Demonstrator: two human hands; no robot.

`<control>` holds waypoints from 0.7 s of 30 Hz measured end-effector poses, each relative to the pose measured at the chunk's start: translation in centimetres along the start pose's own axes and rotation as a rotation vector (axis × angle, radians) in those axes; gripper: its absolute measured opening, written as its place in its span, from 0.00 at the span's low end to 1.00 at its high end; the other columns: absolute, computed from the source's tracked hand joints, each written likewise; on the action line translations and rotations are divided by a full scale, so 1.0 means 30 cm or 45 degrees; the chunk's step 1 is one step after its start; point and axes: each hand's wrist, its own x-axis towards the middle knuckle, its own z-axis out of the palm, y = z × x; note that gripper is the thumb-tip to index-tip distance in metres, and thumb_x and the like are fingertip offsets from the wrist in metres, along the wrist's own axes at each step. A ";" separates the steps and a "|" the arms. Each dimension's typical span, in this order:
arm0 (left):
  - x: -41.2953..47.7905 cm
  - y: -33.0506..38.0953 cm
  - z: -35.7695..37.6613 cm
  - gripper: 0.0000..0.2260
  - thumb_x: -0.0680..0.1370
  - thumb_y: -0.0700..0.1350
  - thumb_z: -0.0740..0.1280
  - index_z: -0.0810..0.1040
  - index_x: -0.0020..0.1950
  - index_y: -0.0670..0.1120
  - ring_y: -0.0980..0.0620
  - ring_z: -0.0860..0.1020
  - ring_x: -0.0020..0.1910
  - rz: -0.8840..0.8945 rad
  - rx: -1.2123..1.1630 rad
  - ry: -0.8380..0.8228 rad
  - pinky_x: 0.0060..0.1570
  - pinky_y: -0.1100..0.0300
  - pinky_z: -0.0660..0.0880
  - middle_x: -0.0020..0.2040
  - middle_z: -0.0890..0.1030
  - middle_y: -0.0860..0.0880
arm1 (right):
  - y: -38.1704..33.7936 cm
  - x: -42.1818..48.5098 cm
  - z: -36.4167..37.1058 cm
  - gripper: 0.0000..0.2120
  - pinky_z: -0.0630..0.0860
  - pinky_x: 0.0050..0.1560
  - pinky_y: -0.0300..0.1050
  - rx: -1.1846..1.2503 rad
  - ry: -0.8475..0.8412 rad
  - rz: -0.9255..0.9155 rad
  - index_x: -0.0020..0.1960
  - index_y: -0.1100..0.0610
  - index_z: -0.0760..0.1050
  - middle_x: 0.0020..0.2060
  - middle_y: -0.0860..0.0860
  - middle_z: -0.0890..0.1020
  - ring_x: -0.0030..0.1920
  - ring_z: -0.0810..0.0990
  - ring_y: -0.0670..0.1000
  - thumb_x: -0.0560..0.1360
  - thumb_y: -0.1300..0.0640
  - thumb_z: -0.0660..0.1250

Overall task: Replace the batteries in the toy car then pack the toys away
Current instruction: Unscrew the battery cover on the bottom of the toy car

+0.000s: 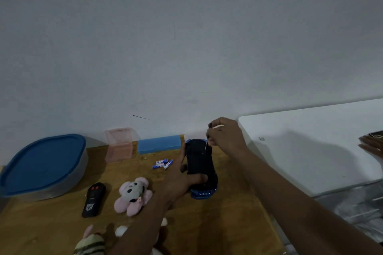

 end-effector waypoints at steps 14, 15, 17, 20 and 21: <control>0.014 0.021 -0.008 0.52 0.61 0.34 0.79 0.58 0.73 0.68 0.39 0.79 0.59 0.026 -0.136 -0.063 0.59 0.38 0.76 0.64 0.76 0.41 | 0.022 -0.055 -0.023 0.06 0.78 0.34 0.33 -0.102 -0.026 -0.395 0.49 0.55 0.74 0.35 0.51 0.85 0.34 0.84 0.44 0.75 0.60 0.69; 0.013 0.022 -0.009 0.51 0.62 0.33 0.79 0.58 0.73 0.68 0.39 0.79 0.59 0.028 -0.132 -0.062 0.59 0.38 0.76 0.64 0.76 0.41 | 0.023 -0.055 -0.022 0.06 0.79 0.34 0.33 -0.104 -0.029 -0.404 0.49 0.55 0.74 0.36 0.51 0.85 0.34 0.84 0.44 0.75 0.60 0.69; 0.009 0.022 -0.009 0.50 0.65 0.31 0.77 0.57 0.74 0.67 0.39 0.79 0.59 0.031 -0.126 -0.061 0.59 0.38 0.76 0.64 0.76 0.41 | 0.023 -0.054 -0.022 0.05 0.80 0.36 0.34 -0.111 -0.043 -0.423 0.49 0.56 0.74 0.36 0.52 0.85 0.34 0.84 0.45 0.75 0.60 0.69; 0.006 0.021 -0.009 0.50 0.65 0.31 0.76 0.56 0.74 0.67 0.39 0.79 0.59 0.037 -0.126 -0.057 0.59 0.38 0.76 0.64 0.77 0.41 | 0.025 -0.054 -0.021 0.05 0.81 0.37 0.36 -0.122 -0.065 -0.457 0.50 0.56 0.74 0.36 0.53 0.85 0.34 0.84 0.46 0.75 0.61 0.69; 0.006 0.020 -0.009 0.51 0.65 0.31 0.77 0.56 0.74 0.67 0.39 0.79 0.59 0.039 -0.124 -0.058 0.59 0.38 0.76 0.64 0.77 0.42 | 0.026 -0.054 -0.020 0.05 0.81 0.38 0.37 -0.131 -0.069 -0.473 0.50 0.57 0.75 0.36 0.53 0.85 0.35 0.84 0.47 0.75 0.61 0.68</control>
